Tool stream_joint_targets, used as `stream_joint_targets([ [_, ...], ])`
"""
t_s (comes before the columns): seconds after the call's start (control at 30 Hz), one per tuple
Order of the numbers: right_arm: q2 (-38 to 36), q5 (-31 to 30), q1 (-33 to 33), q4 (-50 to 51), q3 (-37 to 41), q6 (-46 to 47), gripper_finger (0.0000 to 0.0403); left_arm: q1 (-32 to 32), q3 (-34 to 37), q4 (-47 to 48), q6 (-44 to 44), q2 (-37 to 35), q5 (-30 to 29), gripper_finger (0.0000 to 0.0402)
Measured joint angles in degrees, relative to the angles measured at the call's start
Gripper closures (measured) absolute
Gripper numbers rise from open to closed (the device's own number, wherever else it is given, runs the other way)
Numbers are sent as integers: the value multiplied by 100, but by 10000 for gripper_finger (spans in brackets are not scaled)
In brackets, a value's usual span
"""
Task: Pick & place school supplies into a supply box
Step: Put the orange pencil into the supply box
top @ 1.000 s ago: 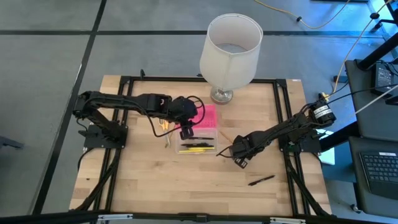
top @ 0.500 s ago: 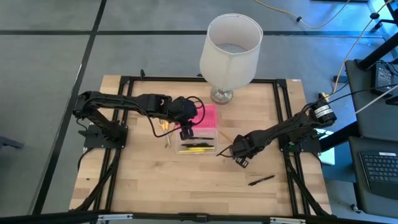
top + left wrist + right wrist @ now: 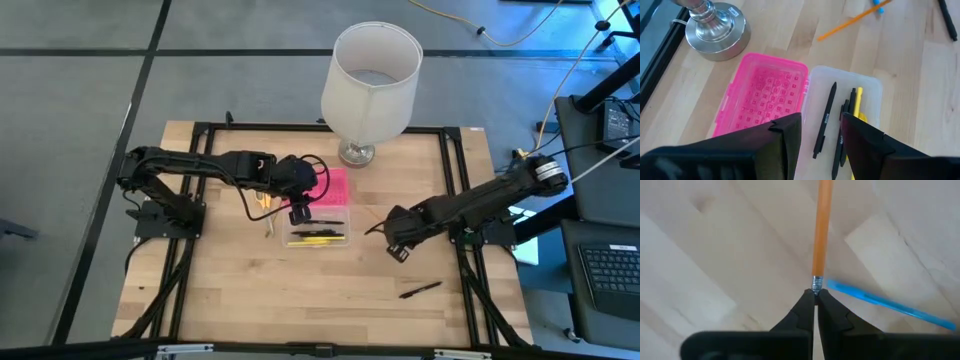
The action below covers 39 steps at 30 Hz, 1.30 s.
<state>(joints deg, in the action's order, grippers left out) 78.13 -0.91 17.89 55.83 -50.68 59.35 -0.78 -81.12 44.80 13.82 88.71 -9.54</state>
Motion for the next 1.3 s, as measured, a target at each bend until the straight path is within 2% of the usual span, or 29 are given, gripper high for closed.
stream_joint_targets([
  [0.1, -303, -133, 0, -290, -2, -57, 390, 0, -2, 24, 0, 0, 6, 272],
  [0.2, -396, -204, -12, -802, -9, -520, 391, 0, -1, 118, 0, 0, 28, 272],
  [0.33, -214, -179, -186, -1352, -9, -1318, 391, 0, -2, 444, 69, -150, 150, 272],
  [0.47, 149, 161, -511, -1743, -147, -2104, 391, 0, -2, 721, 376, -361, 173, 272],
  [0.67, 1060, 257, -950, -1253, -1212, -3562, 391, 0, -4, 889, 792, -688, 173, 272],
  [0.83, 1966, 263, -1235, -379, -2276, -4582, 391, 0, -4, 1480, 1497, -867, 170, 272],
  [0.93, 2419, 263, -1341, -229, -2696, -5129, 391, 54, -4, 1855, 1744, -914, 140, 272],
  [1.13, 3085, 460, -1503, -159, -3098, -5694, 391, 336, -2, 2221, 1979, -907, 3, 272],
  [1.3, 3347, 549, -1585, -165, -3158, -5850, 391, 584, -2, 2225, 2110, -907, -62, 272],
])
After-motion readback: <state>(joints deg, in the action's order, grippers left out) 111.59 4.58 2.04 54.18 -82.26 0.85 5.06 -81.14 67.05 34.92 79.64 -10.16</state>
